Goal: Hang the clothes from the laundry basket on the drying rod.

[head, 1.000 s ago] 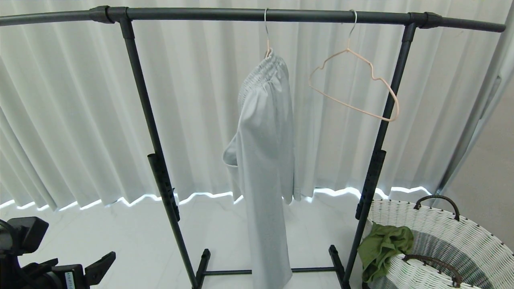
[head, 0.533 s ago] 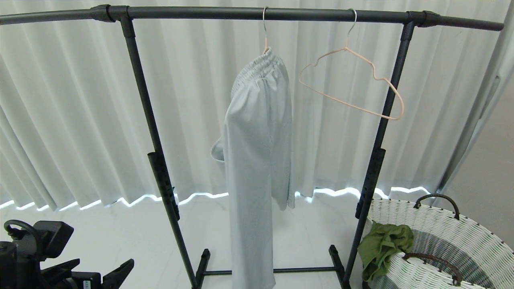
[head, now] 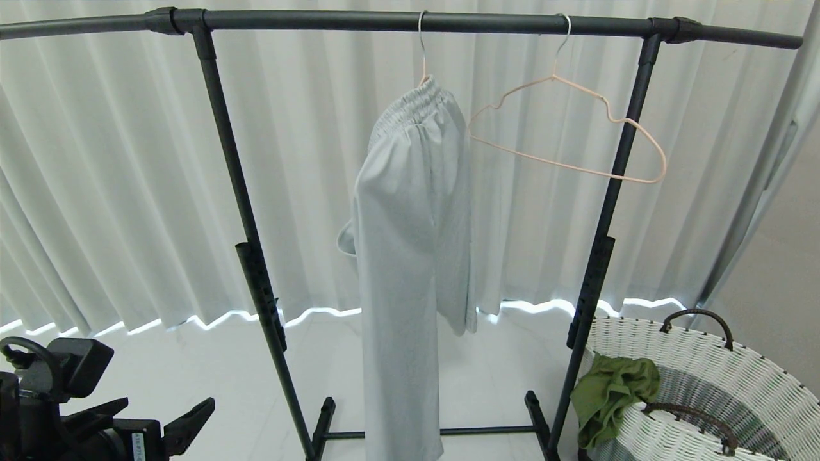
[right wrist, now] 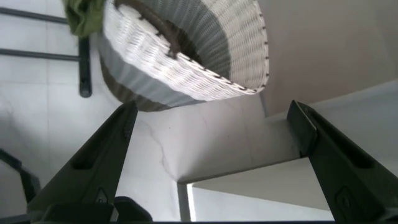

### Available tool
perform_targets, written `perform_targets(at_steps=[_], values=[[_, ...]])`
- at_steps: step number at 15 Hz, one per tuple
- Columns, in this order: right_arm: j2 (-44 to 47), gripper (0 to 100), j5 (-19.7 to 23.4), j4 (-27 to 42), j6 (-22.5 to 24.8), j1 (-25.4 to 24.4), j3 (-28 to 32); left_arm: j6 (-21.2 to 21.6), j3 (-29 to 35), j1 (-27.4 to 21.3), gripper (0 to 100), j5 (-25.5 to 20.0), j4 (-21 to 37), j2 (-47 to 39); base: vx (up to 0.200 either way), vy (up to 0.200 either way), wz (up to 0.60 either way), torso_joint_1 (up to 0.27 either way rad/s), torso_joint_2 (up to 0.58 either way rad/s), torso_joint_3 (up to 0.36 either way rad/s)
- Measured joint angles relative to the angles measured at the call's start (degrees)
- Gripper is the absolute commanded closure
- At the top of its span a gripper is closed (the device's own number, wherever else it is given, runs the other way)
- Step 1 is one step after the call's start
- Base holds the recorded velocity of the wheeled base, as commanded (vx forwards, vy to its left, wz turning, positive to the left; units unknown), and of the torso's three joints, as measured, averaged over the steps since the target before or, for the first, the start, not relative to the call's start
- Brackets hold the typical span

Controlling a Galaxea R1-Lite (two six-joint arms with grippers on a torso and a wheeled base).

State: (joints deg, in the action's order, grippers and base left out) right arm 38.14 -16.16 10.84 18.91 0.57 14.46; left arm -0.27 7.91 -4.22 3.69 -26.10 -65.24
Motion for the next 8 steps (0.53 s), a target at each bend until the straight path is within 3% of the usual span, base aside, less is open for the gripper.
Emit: perform_targets(at_steps=[3,5,7,8], values=[[0.72,0,7.17,0.09,1.8,-0.3,-0.38,0.13,0.77,-0.77,0,-0.04,0.0,-0.07,0.2,0.0,0.0,-0.006,0.0,0.01],[2.23,0,11.72,0.0,6.63,-0.44,-0.43,0.17,0.85,-2.32,0,0.02,0.05,-0.05,0.2,0.0,0.0,0.007,0.0,0.0],[4.66,0,13.85,-0.37,9.14,-0.48,-0.29,0.24,0.88,-4.66,0,0.1,0.0,0.22,0.2,0.0,0.0,0.002,0.0,0.007],[6.84,0,14.56,-1.71,10.26,-0.55,-0.29,0.27,0.88,-6.39,0,0.13,-0.01,0.41,0.0,0.0,0.0,0.0,0.0,0.0]])
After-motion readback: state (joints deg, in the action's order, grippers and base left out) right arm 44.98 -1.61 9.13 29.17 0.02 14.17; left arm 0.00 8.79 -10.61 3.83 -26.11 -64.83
